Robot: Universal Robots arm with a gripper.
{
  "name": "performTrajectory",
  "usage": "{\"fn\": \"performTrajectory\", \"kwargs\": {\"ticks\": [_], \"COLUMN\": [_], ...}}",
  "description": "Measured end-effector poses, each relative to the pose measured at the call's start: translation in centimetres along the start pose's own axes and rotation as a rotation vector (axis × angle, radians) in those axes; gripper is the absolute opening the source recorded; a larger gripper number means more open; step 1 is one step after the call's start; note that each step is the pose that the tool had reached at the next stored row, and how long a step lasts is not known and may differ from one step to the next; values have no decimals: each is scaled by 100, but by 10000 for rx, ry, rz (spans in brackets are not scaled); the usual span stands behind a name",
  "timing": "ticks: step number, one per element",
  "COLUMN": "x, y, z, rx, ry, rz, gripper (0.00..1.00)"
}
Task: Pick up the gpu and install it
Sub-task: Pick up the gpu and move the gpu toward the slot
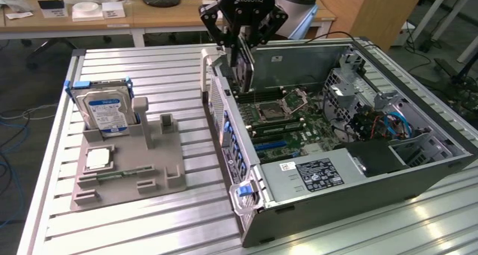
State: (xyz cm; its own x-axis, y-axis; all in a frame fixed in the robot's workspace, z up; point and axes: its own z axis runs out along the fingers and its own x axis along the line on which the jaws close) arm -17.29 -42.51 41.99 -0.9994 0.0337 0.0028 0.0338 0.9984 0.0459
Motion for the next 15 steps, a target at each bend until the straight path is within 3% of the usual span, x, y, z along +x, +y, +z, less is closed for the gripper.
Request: {"fn": "performTrajectory", "kwargs": {"ticks": [15], "x": [-297], "y": [10], "z": [0], "rx": [-1], "ry": [13], "rz": [-231], "gripper": [28]}}
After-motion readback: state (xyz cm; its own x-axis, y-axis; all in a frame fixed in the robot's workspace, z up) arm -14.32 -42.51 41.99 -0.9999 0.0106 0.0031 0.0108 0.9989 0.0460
